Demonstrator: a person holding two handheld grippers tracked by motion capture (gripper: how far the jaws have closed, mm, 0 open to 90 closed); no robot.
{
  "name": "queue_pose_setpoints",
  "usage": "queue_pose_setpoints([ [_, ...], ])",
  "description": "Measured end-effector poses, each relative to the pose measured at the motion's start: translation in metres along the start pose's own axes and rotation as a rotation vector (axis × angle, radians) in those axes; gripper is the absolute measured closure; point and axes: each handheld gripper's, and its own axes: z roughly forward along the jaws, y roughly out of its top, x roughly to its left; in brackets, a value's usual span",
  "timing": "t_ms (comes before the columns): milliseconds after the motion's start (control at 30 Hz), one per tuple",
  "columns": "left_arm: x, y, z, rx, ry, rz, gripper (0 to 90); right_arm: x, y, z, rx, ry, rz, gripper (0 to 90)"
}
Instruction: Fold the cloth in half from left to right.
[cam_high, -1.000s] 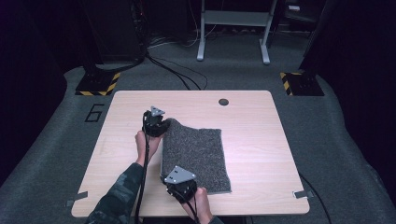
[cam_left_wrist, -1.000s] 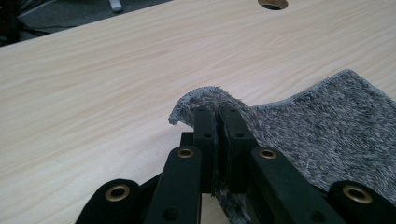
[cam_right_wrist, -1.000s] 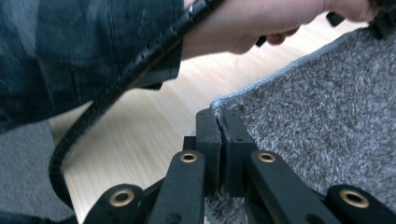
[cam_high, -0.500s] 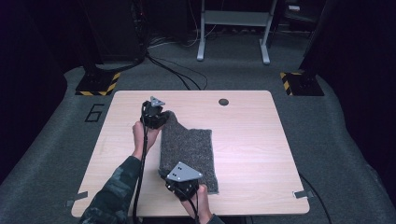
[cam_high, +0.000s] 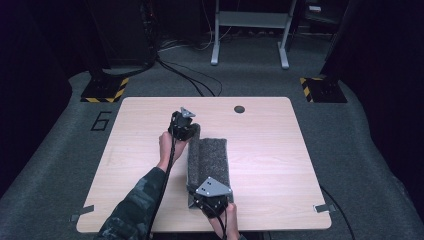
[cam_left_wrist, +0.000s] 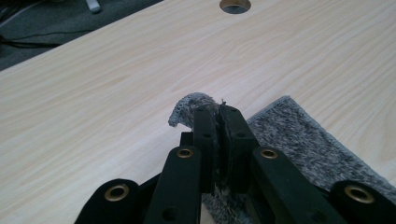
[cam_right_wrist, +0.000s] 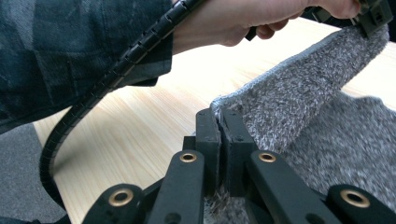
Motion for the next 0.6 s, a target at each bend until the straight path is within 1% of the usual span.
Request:
queue_pose_setpoints([
  [100, -0.003, 0.000, 0.006, 0.005, -0.009, -0.008, 85.2, -0.004, -0.006, -0.001, 0.017, -0.003, 0.013, 87.1],
  [167, -0.005, 0.000, 0.009, 0.009, -0.013, -0.003, 85.2, -0.007, -0.010, -0.002, 0.030, -0.012, 0.018, 87.0],
  [200, -0.007, 0.000, 0.010, 0.007, -0.015, -0.003, 85.1, -0.008, -0.011, -0.002, 0.031, -0.021, 0.026, 87.1],
  [233, -0.008, 0.000, 0.012, 0.003, -0.018, -0.006, 85.1, -0.009, -0.013, -0.003, 0.043, -0.018, 0.030, 87.0],
  [267, -0.010, 0.001, 0.013, 0.007, -0.019, -0.002, 85.1, -0.010, -0.014, -0.004, 0.044, -0.016, 0.029, 87.0],
  [300, -0.011, 0.001, 0.015, -0.003, -0.020, -0.005, 85.1, -0.012, -0.015, -0.005, 0.045, -0.023, 0.028, 86.9],
  [400, -0.016, 0.003, 0.017, -0.005, -0.028, 0.011, 85.0, -0.015, -0.018, -0.008, 0.053, -0.032, 0.037, 86.9],
  [433, -0.018, 0.004, 0.018, -0.012, -0.031, 0.004, 85.0, -0.016, -0.019, -0.009, 0.051, -0.038, 0.042, 86.8],
  [467, -0.020, 0.004, 0.018, -0.010, -0.032, 0.009, 84.9, -0.018, -0.020, -0.010, 0.057, -0.034, 0.036, 86.7],
  [500, -0.021, 0.005, 0.019, -0.014, -0.035, 0.012, 84.9, -0.019, -0.022, -0.011, 0.055, -0.044, 0.045, 86.7],
  [533, -0.023, 0.005, 0.020, -0.014, -0.039, 0.010, 84.9, -0.021, -0.024, -0.012, 0.057, -0.040, 0.040, 86.6],
  [567, -0.025, 0.005, 0.022, -0.011, -0.043, 0.008, 84.8, -0.022, -0.026, -0.013, 0.067, -0.049, 0.055, 86.5],
  [600, -0.026, 0.005, 0.024, -0.012, -0.048, 0.016, 84.7, -0.023, -0.028, -0.013, 0.065, -0.050, 0.055, 86.5],
])
